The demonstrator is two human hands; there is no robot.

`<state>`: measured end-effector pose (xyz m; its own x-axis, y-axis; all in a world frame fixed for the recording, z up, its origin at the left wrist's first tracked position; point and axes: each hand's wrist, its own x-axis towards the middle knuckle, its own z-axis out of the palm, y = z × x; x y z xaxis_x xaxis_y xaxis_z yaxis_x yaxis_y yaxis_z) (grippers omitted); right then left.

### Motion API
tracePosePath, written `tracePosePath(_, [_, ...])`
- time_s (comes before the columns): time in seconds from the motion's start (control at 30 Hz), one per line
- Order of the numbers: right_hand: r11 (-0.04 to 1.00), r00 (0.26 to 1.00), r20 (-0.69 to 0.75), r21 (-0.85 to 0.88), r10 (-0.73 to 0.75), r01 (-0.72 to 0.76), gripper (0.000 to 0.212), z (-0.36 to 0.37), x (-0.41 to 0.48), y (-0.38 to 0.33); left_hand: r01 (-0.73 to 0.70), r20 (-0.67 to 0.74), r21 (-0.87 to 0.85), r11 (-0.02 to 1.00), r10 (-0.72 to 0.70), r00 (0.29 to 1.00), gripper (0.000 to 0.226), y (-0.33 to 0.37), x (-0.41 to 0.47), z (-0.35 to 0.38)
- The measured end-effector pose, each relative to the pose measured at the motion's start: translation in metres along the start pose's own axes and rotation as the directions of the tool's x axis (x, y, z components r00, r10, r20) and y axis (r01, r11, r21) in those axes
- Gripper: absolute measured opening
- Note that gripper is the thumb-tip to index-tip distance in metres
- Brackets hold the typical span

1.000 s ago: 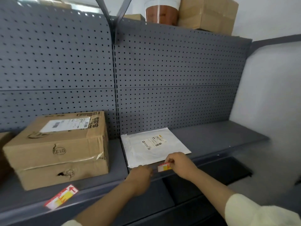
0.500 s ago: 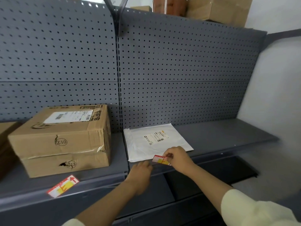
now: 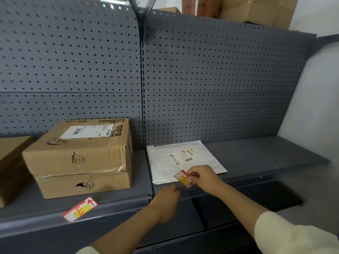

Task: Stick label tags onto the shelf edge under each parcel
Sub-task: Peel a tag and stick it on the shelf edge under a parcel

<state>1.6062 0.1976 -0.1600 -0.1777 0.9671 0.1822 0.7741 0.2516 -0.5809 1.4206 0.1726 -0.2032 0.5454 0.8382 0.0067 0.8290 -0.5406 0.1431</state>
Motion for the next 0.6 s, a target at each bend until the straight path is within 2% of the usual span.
tracePosePath(0.13, [1.0,0.999,0.049,0.003,-0.009,0.008,0.018,-0.008,0.0,0.003,-0.023,0.002,0.004,1.0,0.023,1.0,0.044,-0.005,-0.001,0.0])
tracePosePath(0.27, [0.978,0.996,0.09,-0.206,-0.02,0.038,0.018,-0.005,-0.006,0.007,-0.045,0.018,-0.021,0.999,0.046,0.999,0.048,-0.008,-0.001,0.001])
tracePosePath(0.47, [0.783,0.983,0.166,-0.6,-0.078,0.164,0.036,0.012,-0.013,0.001,-0.024,0.024,-0.061,0.998,0.025,0.999,0.052,-0.008,-0.003,-0.005])
tracePosePath(0.6, [0.732,0.982,0.167,-0.659,-0.084,0.174,0.047,0.018,-0.017,0.0,-0.025,0.035,-0.062,0.998,0.028,0.999,0.049,-0.015,-0.005,-0.009])
